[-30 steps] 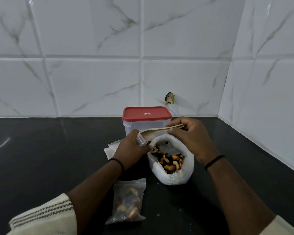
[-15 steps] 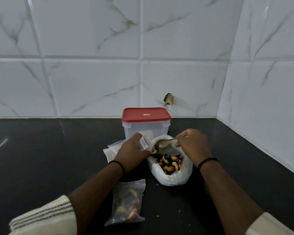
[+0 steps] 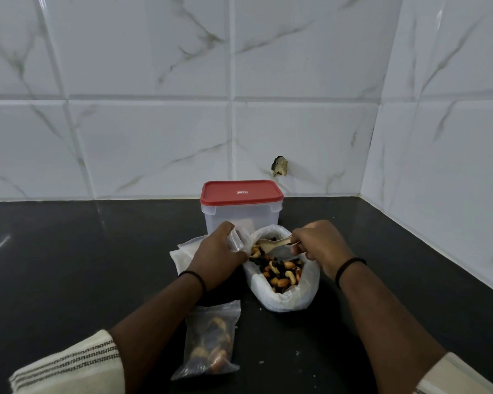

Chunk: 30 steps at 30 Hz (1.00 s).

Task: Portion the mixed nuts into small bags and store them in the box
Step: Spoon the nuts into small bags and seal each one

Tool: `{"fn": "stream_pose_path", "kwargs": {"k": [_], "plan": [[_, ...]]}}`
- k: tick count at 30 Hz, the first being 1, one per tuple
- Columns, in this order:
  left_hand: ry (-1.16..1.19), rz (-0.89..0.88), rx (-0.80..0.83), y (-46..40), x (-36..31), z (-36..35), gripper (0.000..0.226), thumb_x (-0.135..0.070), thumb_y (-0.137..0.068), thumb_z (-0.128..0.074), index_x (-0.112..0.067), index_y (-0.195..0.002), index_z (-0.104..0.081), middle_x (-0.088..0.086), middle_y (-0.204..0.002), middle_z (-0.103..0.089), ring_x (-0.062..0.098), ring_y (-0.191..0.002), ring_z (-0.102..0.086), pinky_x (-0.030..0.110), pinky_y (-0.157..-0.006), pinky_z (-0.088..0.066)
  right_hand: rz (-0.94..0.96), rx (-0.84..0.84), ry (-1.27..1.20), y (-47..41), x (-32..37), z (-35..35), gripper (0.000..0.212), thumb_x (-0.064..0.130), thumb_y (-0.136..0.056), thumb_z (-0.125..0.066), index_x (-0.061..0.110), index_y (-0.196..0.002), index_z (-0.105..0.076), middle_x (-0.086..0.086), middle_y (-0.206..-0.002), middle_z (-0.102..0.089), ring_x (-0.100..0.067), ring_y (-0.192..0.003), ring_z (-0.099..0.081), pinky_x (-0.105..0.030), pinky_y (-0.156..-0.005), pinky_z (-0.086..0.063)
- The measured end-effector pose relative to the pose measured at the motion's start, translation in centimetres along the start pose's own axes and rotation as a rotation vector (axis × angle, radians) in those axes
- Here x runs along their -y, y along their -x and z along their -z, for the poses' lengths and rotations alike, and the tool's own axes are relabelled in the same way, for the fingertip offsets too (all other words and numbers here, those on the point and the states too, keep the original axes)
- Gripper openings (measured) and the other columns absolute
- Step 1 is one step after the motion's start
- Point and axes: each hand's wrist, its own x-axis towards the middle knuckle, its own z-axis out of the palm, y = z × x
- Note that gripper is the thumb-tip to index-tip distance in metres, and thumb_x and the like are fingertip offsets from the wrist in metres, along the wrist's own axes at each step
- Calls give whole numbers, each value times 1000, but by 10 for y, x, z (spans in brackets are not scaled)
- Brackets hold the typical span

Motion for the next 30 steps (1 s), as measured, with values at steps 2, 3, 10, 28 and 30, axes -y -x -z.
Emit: {"fn": "stream_pose_path", "kwargs": {"k": [2,3,10,28,30], "plan": [[0,1,-4,0,1,0,30,-20,-81,-74,-22,-101,-52,-5,-93,-65,6,-80,-59,16,-63,-42,-54,42,-81,2,2,4,14,4,-87,-54,-2,-84,-67,-9,-62,-67,-3,-30,-40,-17,-36,-28],[1,1,-5,0,1,0,30,-21,-81,-74,-22,-101,-52,-5,-93,-64,5,-80,-59,16,-63,-42,-74,53,-120,2,2,6,13,3,-88,-53,-3,-86,-65,-10,-62,-65,-4,-28,-35,-16,-33,-24],[-3,-2,-7,-1,-1,0,29,-23,-81,-74,-23,-99,-52,-7,-92,-64,4,-78,-58,15,-60,-38,-150,18,-251,-3,-2,12,21,2,-85,-51,0,-66,-60,-7,-52,-58,-8,-31,-24,-15,-31,-18],[13,10,-7,-2,1,-1,31,-25,-80,-75,-22,-102,-52,-6,-93,-65,9,-83,-61,20,-67,-46,-155,-85,-264,-2,0,18,26,9,-82,-52,-8,-86,-71,-3,-50,-56,-5,-27,-31,-16,-28,-23],[9,16,-2,-2,0,-1,32,-25,-81,-74,-21,-103,-52,-6,-94,-64,8,-84,-61,22,-69,-48,-118,-82,-296,2,3,18,22,10,-83,-53,-3,-83,-71,-3,-53,-57,-7,-31,-32,-14,-29,-24]]}}
